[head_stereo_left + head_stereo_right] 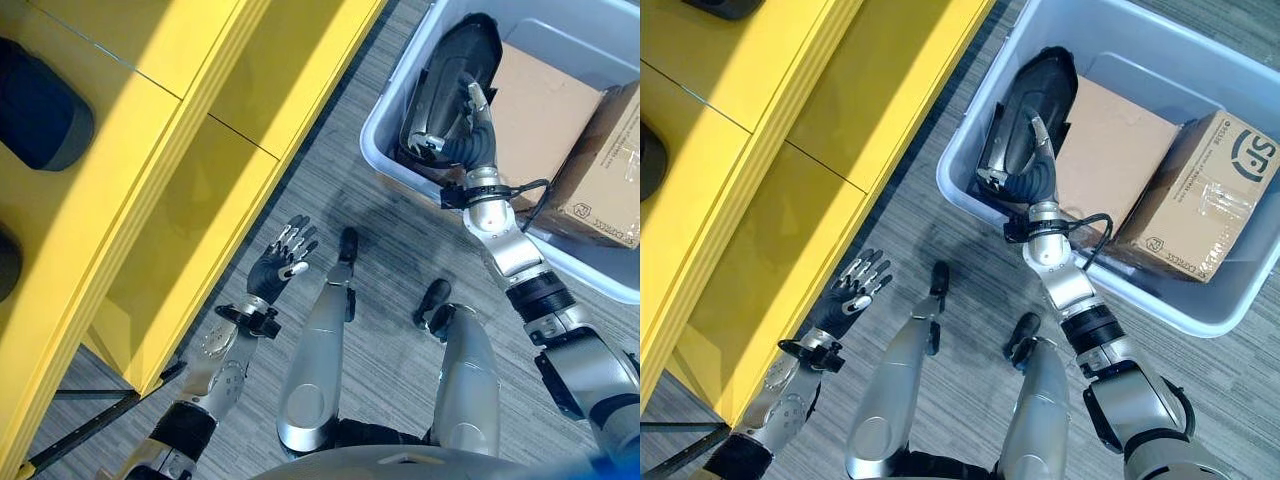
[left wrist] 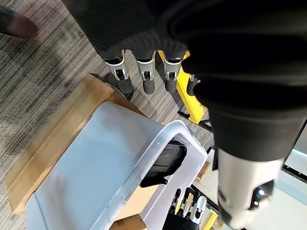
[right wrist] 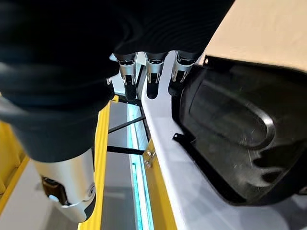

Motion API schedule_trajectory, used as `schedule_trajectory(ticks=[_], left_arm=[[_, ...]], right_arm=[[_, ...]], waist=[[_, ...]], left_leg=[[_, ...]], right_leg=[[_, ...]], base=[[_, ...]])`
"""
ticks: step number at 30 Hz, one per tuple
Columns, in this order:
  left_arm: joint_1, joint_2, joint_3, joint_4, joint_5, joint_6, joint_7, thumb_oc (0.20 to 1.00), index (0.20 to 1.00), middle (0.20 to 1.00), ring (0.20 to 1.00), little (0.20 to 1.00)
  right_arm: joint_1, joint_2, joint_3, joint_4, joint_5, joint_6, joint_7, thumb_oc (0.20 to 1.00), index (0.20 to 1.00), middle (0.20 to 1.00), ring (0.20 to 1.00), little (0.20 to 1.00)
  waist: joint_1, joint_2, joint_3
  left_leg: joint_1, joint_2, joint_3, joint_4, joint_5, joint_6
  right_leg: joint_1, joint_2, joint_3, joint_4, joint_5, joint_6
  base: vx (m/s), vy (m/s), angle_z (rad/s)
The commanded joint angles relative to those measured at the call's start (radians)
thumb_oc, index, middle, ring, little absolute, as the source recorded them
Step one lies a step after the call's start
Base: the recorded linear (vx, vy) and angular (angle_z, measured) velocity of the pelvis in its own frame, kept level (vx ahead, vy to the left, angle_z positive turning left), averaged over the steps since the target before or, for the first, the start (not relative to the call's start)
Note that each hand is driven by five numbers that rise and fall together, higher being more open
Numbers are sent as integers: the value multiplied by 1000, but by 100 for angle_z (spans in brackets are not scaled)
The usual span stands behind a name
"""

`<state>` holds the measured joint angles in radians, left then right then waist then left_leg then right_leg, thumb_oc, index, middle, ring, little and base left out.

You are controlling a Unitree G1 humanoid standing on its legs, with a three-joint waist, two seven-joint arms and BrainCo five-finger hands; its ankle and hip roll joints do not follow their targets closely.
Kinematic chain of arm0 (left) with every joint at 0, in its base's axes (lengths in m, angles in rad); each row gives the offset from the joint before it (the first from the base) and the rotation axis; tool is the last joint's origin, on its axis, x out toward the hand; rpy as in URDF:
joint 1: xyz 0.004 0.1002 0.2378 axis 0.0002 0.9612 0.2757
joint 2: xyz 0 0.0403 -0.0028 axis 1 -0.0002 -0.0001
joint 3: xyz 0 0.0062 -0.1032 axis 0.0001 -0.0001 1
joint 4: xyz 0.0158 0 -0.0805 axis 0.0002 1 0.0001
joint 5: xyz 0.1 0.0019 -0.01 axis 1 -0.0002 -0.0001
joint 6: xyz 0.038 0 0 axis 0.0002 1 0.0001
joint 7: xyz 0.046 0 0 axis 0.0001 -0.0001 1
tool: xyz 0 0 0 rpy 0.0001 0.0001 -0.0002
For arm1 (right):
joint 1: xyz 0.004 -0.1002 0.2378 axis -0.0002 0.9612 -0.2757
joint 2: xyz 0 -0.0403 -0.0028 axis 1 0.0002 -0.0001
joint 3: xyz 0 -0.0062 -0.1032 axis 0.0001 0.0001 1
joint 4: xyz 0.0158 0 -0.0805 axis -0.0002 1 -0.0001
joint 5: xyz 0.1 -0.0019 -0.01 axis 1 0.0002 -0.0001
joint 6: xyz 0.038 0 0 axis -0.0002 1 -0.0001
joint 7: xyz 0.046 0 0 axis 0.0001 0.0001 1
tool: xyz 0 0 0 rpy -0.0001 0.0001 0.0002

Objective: Move parts from the plastic box to the shelf.

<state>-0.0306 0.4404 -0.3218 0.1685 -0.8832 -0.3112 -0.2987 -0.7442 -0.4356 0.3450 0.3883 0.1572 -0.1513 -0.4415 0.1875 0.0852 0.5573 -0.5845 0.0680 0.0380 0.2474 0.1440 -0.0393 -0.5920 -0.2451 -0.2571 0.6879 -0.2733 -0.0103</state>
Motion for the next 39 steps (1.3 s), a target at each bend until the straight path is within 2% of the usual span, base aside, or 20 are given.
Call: schedule_trajectory(ticks=[1,9,13,17,19,23,25,28,29,32,34,39], left_arm=[[34,0,-6,-93,-1,-30,12,1000,1000,1000,1000,1000],[46,18,-1,-103,-11,-30,-9,1000,1000,1000,1000,1000],[44,23,-1,-99,-19,-19,-22,1000,1000,1000,1000,1000],[47,28,-5,-99,-23,-12,-21,1000,1000,1000,1000,1000],[45,28,-6,-96,-23,-11,-21,1000,1000,1000,1000,1000],[44,30,-7,-92,-28,-15,-24,1000,1000,1000,1000,1000],[42,28,-9,-88,-31,-20,-27,1000,1000,1000,1000,1000],[40,20,-17,-82,-36,-30,-27,1000,1000,1000,1000,1000],[39,18,-18,-76,-34,-33,-30,1000,1000,1000,1000,1000],[36,14,-22,-64,-35,-45,-40,1000,1000,1000,1000,1000],[35,14,-26,-61,-41,-54,-43,1000,1000,1000,1000,1000],[39,15,-28,-55,-42,-63,-51,1000,1000,1000,1000,1000]], right_arm=[[-87,-20,-15,-21,32,-39,-11,1000,1000,1000,1000,1000],[-193,-27,1,60,57,97,65,1000,1000,1000,1000,1000],[-257,-44,29,134,60,106,102,1000,1000,1000,1000,1000],[-300,-59,47,195,214,150,172,1000,1000,1000,1000,1000],[-316,-53,40,266,317,144,137,1000,1000,1000,1000,1000],[-319,-53,-3,347,356,112,95,1000,1000,1000,1000,1000],[-313,-50,-30,384,389,122,108,1000,1000,1000,1000,1000],[-297,-35,-62,432,480,100,94,1000,1000,1000,1000,1000],[-290,-32,-78,454,544,94,113,1000,1000,1000,1000,1000],[-284,-25,-106,489,607,76,123,1000,1000,1000,1000,1000],[-272,-30,-126,501,618,40,123,1000,1000,1000,1000,1000],[-248,-52,-160,499,613,13,99,1000,1000,1000,1000,1000]], waist=[[23,38,-37],[51,57,-37],[64,64,-37],[73,69,-37],[79,71,-37],[78,73,-37],[77,77,-37],[74,84,-37],[72,85,-37],[69,87,-37],[64,90,-37],[49,91,-37]], left_leg=[[-40,-54,-33,53,-109,36],[-74,-70,-44,73,-114,38],[-94,-77,-52,88,-116,40],[-115,-81,-58,103,-119,42],[-131,-83,-61,117,-123,43],[-143,-85,-62,121,-128,46],[-149,-86,-60,123,-130,47],[-156,-88,-60,128,-135,48],[-158,-88,-58,129,-136,48],[-160,-87,-53,127,-136,48],[-165,-87,-50,130,-138,50],[-161,-86,-44,131,-142,49]], right_leg=[[56,55,22,-26,10,2],[17,49,17,12,-1,-4],[-3,47,16,33,-8,-6],[-25,46,18,55,-15,-9],[-41,44,20,73,-19,-12],[-52,45,22,79,-19,-13],[-59,47,25,81,-21,-13],[-72,50,32,90,-26,-16],[-77,53,33,91,-26,-18],[-84,57,33,93,-29,-21],[-98,58,36,104,-31,-23],[-103,64,44,107,-30,-24]], base=[[0,0,0],[5,2,4],[18,7,10],[10,4,3],[14,-5,4],[1,-3,2],[0,0,0],[-3,3,-1],[0,0,0],[0,0,0],[0,0,0],[0,0,0]])
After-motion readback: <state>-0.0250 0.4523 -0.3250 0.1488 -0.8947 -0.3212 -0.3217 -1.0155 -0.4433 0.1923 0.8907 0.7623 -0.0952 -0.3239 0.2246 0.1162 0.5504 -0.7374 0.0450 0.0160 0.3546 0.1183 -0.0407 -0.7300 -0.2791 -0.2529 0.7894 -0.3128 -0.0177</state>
